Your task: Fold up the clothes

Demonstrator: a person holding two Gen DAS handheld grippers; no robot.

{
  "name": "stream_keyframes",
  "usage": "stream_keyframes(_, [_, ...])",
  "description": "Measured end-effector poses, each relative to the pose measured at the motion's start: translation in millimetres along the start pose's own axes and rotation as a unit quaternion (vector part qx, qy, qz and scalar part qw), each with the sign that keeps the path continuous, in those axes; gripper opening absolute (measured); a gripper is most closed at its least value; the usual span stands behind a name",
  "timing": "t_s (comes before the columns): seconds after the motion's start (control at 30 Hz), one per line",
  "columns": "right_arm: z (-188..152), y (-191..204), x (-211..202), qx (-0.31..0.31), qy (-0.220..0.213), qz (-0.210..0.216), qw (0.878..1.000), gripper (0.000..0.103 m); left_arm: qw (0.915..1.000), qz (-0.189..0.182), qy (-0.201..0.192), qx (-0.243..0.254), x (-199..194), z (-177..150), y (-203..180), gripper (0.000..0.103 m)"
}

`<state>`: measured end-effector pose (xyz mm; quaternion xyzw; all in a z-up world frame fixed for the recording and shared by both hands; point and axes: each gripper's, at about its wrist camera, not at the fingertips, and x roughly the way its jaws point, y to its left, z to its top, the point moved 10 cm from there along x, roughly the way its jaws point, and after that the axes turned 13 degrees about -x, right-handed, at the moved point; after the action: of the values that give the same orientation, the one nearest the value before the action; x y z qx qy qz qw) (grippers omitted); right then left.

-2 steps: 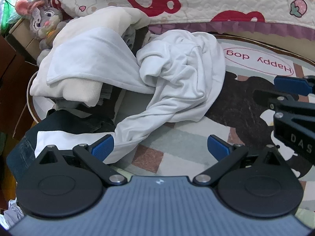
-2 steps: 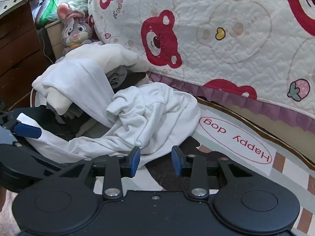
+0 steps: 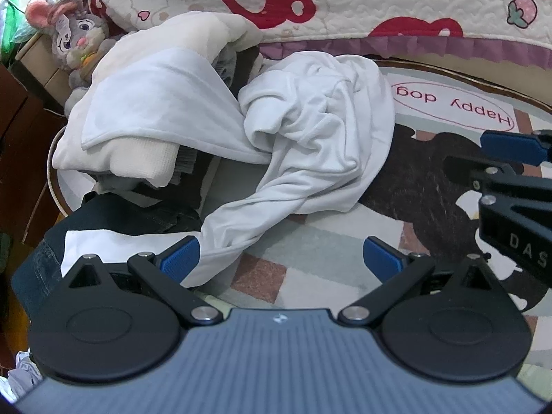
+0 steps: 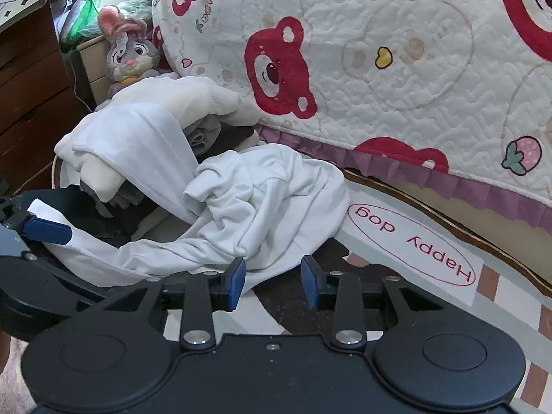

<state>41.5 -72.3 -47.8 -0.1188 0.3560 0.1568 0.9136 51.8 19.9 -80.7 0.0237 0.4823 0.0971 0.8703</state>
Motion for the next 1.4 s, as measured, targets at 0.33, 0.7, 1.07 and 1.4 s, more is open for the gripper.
stream_keyframes(0.33, [0, 4, -2, -0.010, -0.001, 0.002, 1.000, 0.044, 0.9999, -0.008, 0.013, -0.002, -5, 2, 3, 0.100])
stream_keyframes(0.7, [-1, 1, -1, 0.002, 0.004, -0.007, 1.000, 0.047, 0.9997, -0.006, 0.023, 0.005, -3, 0, 2, 0.100])
stream_keyframes(1.07, [-3, 0, 0, 0.007, 0.008, -0.008, 1.000, 0.048, 0.9995, -0.010, 0.027, 0.012, -2, -4, -2, 0.100])
stream_keyframes(1.4, [-3, 2, 1, 0.019, 0.006, 0.006, 1.000, 0.051, 0.9994, -0.010, 0.028, 0.016, -1, -7, -2, 0.100])
